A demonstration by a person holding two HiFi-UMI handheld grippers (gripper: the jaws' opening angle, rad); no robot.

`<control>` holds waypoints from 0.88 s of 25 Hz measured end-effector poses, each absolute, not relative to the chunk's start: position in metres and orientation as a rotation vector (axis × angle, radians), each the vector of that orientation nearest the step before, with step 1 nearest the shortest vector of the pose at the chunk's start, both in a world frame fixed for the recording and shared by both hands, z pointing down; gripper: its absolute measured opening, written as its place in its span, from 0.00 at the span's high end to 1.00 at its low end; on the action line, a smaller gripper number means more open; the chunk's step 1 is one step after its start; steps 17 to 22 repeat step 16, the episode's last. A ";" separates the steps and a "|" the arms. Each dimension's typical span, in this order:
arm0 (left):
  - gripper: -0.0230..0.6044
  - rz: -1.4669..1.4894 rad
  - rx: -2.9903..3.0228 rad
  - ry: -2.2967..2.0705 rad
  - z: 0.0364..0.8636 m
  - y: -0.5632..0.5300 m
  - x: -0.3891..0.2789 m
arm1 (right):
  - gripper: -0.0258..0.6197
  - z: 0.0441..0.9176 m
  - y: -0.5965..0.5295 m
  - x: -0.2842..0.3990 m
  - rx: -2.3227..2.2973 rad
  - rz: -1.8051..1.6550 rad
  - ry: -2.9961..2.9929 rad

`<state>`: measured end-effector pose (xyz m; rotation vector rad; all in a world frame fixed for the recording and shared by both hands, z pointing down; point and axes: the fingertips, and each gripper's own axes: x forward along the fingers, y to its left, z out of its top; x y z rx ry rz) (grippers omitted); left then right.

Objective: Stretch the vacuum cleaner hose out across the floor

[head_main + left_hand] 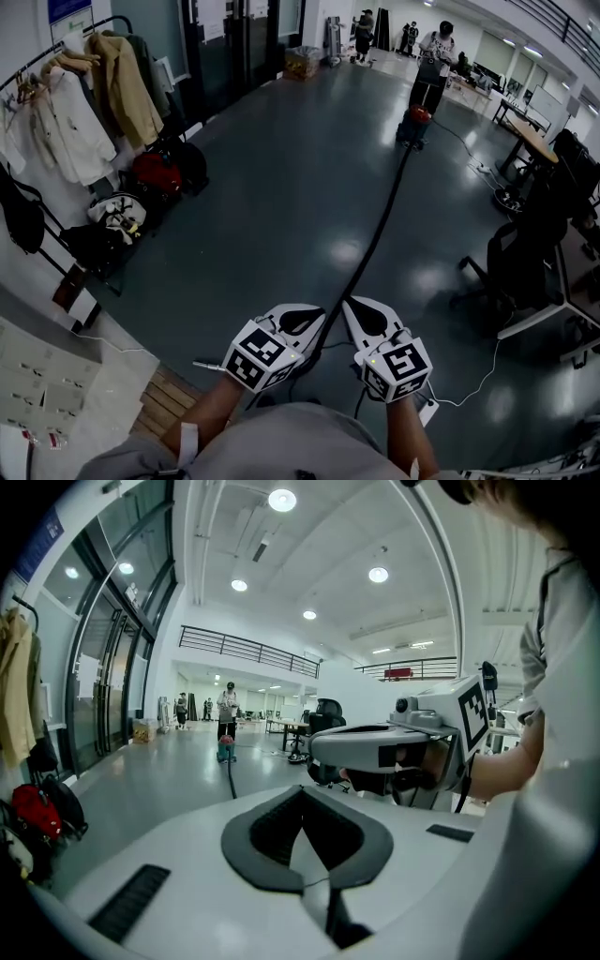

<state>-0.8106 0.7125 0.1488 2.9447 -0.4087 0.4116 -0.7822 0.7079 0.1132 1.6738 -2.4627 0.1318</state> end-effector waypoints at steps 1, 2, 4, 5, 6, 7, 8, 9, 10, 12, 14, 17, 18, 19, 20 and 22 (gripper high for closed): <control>0.95 0.414 2.948 -0.409 0.149 0.713 -0.810 | 0.95 0.113 0.708 -0.781 1.675 0.131 -2.465; 0.95 0.416 2.950 -0.409 0.150 0.714 -0.810 | 0.95 0.113 0.707 -0.781 1.675 0.130 -2.466; 0.95 0.418 2.949 -0.405 0.151 0.715 -0.809 | 0.95 0.112 0.707 -0.781 1.675 0.130 -2.468; 0.95 0.419 2.947 -0.404 0.151 0.715 -0.808 | 0.95 0.112 0.707 -0.780 1.674 0.131 -2.468; 0.95 0.421 2.945 -0.403 0.152 0.717 -0.807 | 0.95 0.112 0.708 -0.779 1.674 0.133 -2.468; 0.95 0.422 2.944 -0.404 0.152 0.717 -0.806 | 0.95 0.112 0.708 -0.778 1.673 0.135 -2.469; 0.95 0.424 2.943 -0.405 0.152 0.718 -0.805 | 0.95 0.112 0.708 -0.777 1.673 0.136 -2.469; 0.95 0.425 2.943 -0.407 0.153 0.717 -0.805 | 0.95 0.113 0.708 -0.777 1.674 0.136 -2.470; 0.95 0.426 2.943 -0.410 0.153 0.717 -0.806 | 0.95 0.113 0.707 -0.777 1.674 0.136 -2.470; 0.95 0.429 2.940 -0.416 0.154 0.716 -0.807 | 0.95 0.113 0.707 -0.777 1.674 0.135 -2.471; 0.95 0.433 2.938 -0.421 0.156 0.715 -0.807 | 0.95 0.114 0.707 -0.776 1.674 0.134 -2.470; 0.95 0.437 2.935 -0.425 0.157 0.716 -0.805 | 0.95 0.114 0.708 -0.774 1.674 0.134 -2.469; 0.95 0.437 2.935 -0.425 0.157 0.716 -0.805 | 0.95 0.114 0.708 -0.774 1.674 0.134 -2.469; 0.95 0.437 2.935 -0.425 0.157 0.716 -0.805 | 0.95 0.114 0.708 -0.774 1.674 0.134 -2.469; 0.95 0.437 2.935 -0.425 0.157 0.716 -0.805 | 0.95 0.114 0.708 -0.774 1.674 0.134 -2.469; 0.95 0.437 2.935 -0.425 0.157 0.716 -0.805 | 0.95 0.114 0.708 -0.774 1.674 0.134 -2.469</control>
